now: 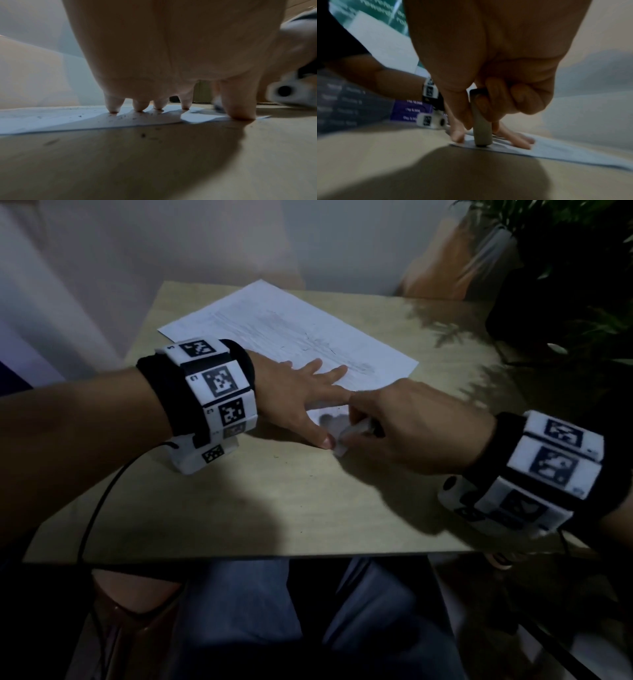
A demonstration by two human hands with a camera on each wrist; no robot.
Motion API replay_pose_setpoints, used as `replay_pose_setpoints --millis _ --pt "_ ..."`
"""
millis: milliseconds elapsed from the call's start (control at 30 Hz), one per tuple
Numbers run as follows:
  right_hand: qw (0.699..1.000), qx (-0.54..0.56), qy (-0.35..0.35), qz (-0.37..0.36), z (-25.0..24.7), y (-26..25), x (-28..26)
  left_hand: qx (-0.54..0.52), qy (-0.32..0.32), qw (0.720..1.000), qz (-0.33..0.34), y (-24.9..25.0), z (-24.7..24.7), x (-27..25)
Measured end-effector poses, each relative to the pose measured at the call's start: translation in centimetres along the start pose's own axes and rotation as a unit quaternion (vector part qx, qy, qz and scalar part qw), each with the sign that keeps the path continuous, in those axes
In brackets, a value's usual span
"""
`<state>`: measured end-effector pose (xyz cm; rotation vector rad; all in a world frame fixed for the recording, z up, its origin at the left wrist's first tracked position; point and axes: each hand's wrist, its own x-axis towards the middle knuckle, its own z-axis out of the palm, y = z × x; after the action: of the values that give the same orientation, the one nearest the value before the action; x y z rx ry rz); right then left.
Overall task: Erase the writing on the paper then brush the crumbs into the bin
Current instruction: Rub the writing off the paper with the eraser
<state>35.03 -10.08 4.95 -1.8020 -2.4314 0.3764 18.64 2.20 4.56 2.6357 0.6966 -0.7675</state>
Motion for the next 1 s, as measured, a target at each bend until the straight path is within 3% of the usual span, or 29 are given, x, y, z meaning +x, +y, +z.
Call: replay_pose_setpoints --millis 100,200,300,400,467,600,700,767,900,1000 --pt "0.999 0.001 -0.031 0.019 -1.2 1.0 0.8 0.002 0.0 1.0 -0.002 0.0 0.0 0.1" --pt "0.991 -0.08 0.022 0.102 -1.1 2.7 1.6 0.01 0.0 1.0 -0.008 0.0 0.1 0.1" --pt "0.993 -0.098 0.033 0.051 -0.2 1.0 0.9 0.007 0.002 1.0 -0.003 -0.2 0.1 0.2" --pt "1.0 -0.002 -0.024 -0.001 -0.9 -0.1 0.1 -0.003 -0.001 1.0 0.004 -0.2 0.1 0.3" --pt "0.999 -0.004 -0.028 0.016 -1.2 0.9 0.6 0.003 -0.001 1.0 0.002 -0.2 0.1 0.3" --pt "0.996 -0.066 0.032 0.055 -0.6 2.1 1.0 0.01 0.002 1.0 -0.001 -0.4 0.2 0.4" --pt "1.0 -0.002 -0.008 0.009 -0.3 0.7 0.5 -0.005 -0.003 1.0 0.004 -0.4 0.1 0.3" --pt "1.0 0.01 -0.019 0.02 -0.7 0.8 0.8 -0.003 -0.005 1.0 0.003 -0.4 0.1 0.3" --pt "0.991 -0.095 0.03 0.092 -0.8 2.1 1.5 0.003 -0.001 1.0 -0.002 -0.3 0.1 0.2" --pt "0.996 -0.076 0.008 0.038 -0.2 1.2 1.1 0.006 -0.006 1.0 -0.003 -0.4 0.1 0.2"
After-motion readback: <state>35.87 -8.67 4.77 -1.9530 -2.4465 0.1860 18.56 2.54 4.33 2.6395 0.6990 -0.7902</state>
